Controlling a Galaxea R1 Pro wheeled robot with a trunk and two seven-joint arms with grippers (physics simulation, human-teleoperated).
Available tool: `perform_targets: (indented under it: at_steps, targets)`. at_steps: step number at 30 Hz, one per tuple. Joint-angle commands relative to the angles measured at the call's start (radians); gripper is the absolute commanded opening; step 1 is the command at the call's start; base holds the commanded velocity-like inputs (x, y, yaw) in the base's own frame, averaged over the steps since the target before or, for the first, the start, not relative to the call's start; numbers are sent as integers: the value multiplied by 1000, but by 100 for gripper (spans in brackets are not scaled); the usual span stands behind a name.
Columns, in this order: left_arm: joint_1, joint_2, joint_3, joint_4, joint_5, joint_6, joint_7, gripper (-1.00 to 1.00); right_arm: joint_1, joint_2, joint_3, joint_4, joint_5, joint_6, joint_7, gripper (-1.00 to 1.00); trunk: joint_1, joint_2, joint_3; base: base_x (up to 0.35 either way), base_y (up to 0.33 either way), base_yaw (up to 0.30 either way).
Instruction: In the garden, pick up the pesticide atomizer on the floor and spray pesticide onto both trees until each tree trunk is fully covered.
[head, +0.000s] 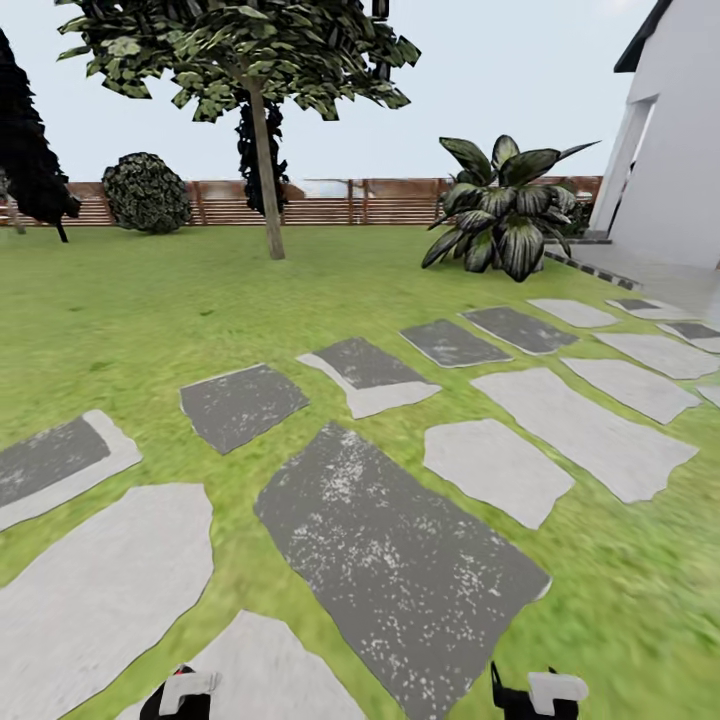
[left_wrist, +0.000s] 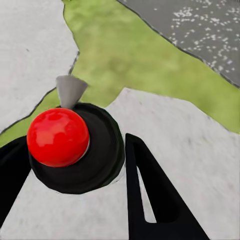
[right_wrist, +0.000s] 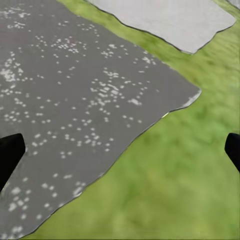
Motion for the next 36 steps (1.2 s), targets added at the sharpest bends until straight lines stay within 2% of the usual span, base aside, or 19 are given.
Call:
perform_targets:
  at_steps: [1, 11, 32, 36]
  targets:
    - [0, 0, 0, 0, 0, 0, 0, -100, 0, 0, 0, 0, 0, 0, 0, 100, 0, 0, 0, 340, 0, 274]
    - [0, 0, -1, 0, 0, 0, 0, -100, 0, 0, 0, 1, 2, 0, 0, 100, 0, 0, 0, 340, 0, 247]
    - [1, 0, -2, 13, 0, -1, 0, -100, 0, 0, 0, 1, 2, 0, 0, 100, 0, 0, 0, 340, 0, 11]
    - [0, 0, -2, 14, 0, -2, 0, -100, 0, 0, 0, 1, 2, 0, 0, 100, 0, 0, 0, 340, 0, 151]
